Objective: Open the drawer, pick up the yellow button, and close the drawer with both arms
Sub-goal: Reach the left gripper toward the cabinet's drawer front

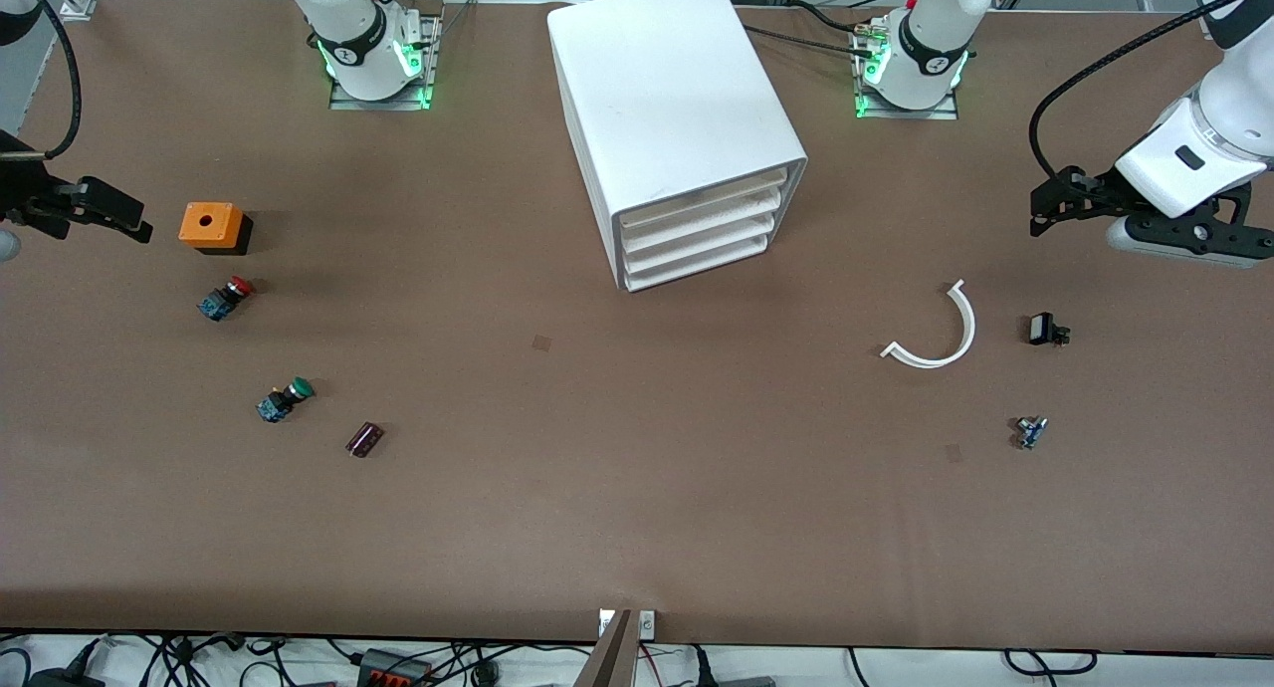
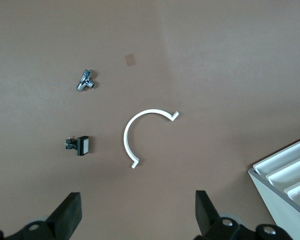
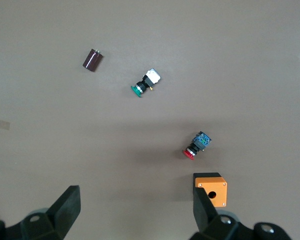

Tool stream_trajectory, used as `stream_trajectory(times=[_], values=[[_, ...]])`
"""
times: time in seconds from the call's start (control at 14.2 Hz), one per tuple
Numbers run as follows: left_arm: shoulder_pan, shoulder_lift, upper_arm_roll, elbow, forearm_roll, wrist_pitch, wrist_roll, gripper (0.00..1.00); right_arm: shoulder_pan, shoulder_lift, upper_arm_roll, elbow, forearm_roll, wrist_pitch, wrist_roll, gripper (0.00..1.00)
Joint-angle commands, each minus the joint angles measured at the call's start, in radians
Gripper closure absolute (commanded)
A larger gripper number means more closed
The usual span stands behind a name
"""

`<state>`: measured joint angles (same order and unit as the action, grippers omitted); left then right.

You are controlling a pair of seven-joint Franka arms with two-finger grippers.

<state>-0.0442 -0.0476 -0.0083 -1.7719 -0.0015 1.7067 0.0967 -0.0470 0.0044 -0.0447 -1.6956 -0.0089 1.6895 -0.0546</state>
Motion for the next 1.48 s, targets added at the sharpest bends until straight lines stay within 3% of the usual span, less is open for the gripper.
stream_trajectory(times=[0.0,0.63,0.84,1.12,1.33,1.4], values=[[-0.002,-0.008,0.002,0.011,-0.006,-0.019,0.017,0.00,-0.004,-0.008,0.005,-0.012,-0.005,0.009,-0.010,0.00],[-0.005,-0.003,-0.005,0.020,-0.008,-0.030,0.017,0.00,0.004,0.032,0.006,0.010,0.001,0.010,-0.002,0.00],[-0.009,0.021,-0.012,0.037,-0.015,-0.123,0.023,0.00,0.048,0.094,0.006,0.033,0.069,0.021,0.002,0.00],[-0.060,0.152,-0.013,0.143,-0.032,-0.367,0.031,0.00,0.087,0.121,0.006,0.036,0.078,0.062,0.007,0.00],[-0.066,0.225,-0.013,0.149,-0.127,-0.452,0.070,0.00,0.111,0.146,0.006,0.036,0.147,0.064,0.009,0.00],[-0.065,0.259,-0.013,0.147,-0.209,-0.461,0.108,0.00,0.116,0.150,0.006,0.036,0.165,0.065,0.007,0.00]])
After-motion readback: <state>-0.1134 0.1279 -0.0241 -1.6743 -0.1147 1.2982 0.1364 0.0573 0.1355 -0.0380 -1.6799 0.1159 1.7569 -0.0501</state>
